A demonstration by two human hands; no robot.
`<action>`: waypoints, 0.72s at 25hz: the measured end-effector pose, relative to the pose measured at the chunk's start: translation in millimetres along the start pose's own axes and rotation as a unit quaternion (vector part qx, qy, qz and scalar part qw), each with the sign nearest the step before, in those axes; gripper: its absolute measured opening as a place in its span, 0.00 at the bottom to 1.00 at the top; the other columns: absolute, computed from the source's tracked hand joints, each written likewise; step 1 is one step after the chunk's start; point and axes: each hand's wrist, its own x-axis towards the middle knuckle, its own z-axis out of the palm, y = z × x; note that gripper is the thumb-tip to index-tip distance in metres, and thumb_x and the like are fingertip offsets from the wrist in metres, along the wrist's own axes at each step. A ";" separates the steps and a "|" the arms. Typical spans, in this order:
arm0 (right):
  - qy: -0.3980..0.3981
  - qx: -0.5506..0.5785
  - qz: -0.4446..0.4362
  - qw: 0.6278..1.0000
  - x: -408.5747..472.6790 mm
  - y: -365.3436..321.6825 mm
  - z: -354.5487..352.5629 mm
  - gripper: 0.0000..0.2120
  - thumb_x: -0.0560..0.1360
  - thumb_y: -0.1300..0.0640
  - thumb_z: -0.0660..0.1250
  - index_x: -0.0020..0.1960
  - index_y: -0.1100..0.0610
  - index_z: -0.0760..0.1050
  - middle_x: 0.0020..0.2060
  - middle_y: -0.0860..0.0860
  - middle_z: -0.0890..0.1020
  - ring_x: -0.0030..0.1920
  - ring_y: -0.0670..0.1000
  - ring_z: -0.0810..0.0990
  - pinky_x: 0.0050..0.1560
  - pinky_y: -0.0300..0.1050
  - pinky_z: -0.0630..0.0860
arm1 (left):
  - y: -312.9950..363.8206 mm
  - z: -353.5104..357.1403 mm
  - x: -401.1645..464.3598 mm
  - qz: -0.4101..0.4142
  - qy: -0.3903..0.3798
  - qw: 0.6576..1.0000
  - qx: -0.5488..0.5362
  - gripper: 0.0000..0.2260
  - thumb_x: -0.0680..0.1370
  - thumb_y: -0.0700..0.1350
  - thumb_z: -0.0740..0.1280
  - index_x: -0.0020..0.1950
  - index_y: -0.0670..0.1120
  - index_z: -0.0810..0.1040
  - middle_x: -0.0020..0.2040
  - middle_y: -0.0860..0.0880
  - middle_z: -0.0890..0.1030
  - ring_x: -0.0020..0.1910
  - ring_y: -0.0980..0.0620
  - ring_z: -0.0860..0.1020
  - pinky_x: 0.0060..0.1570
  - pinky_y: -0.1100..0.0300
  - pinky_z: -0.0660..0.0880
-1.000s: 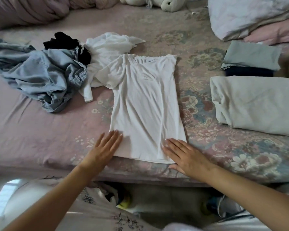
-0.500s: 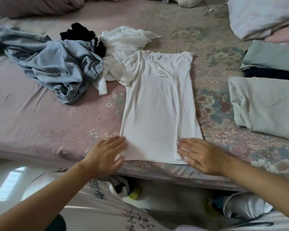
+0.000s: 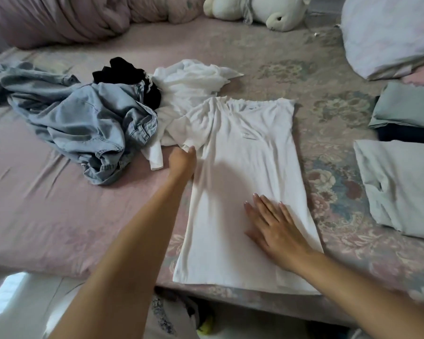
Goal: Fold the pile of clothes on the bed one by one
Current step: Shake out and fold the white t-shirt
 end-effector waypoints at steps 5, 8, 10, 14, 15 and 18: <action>0.040 0.056 0.037 0.997 27.4 -2.2 16.7 0.26 0.82 0.44 0.39 0.70 0.58 0.63 0.67 0.57 0.74 0.69 0.53 0.64 0.69 0.52 0.51 | 28.1 14.4 60.3 -0.185 0.035 0.944 -0.271 0.21 0.79 0.47 0.62 0.70 0.41 0.68 0.68 0.42 0.72 0.61 0.44 0.75 0.45 0.59 0.74; 0.063 0.100 0.016 0.993 24.6 -3.9 18.1 0.24 0.83 0.46 0.43 0.69 0.59 0.64 0.68 0.55 0.72 0.69 0.52 0.65 0.70 0.51 0.53 | 50.4 19.2 78.4 -0.215 0.028 0.970 -0.107 0.18 0.79 0.46 0.61 0.69 0.45 0.68 0.70 0.47 0.68 0.60 0.50 0.74 0.50 0.63 0.74; 0.036 0.155 0.028 0.987 27.3 -0.2 14.9 0.23 0.83 0.46 0.43 0.70 0.58 0.63 0.69 0.53 0.70 0.71 0.51 0.64 0.71 0.47 0.53 | 71.8 29.7 86.2 -0.112 0.004 0.992 -0.053 0.05 0.77 0.41 0.61 0.53 0.44 0.73 0.56 0.44 0.74 0.51 0.45 0.76 0.46 0.58 0.74; 0.023 0.330 0.111 0.937 30.0 9.5 1.4 0.23 0.81 0.41 0.47 0.73 0.46 0.62 0.73 0.44 0.62 0.73 0.38 0.56 0.70 0.29 0.50 | 128.6 60.9 86.1 0.071 0.045 0.985 -0.149 0.11 0.74 0.37 0.61 0.32 0.44 0.66 0.31 0.46 0.70 0.35 0.47 0.70 0.35 0.53 0.68; 0.004 0.389 0.153 0.908 32.9 12.4 -8.4 0.20 0.80 0.41 0.49 0.71 0.40 0.61 0.72 0.37 0.60 0.72 0.33 0.55 0.70 0.28 0.51 | 144.0 75.4 79.4 0.090 0.003 0.992 -0.092 0.08 0.74 0.36 0.61 0.35 0.40 0.72 0.34 0.42 0.74 0.39 0.43 0.74 0.38 0.51 0.69; -0.001 0.511 0.261 0.819 42.6 33.1 -29.7 0.18 0.75 0.44 0.55 0.65 0.36 0.62 0.66 0.31 0.66 0.66 0.32 0.65 0.68 0.33 0.60 | 164.8 132.9 58.4 0.115 -0.138 0.984 0.011 0.09 0.75 0.33 0.61 0.49 0.29 0.77 0.43 0.35 0.82 0.46 0.39 0.79 0.40 0.55 0.73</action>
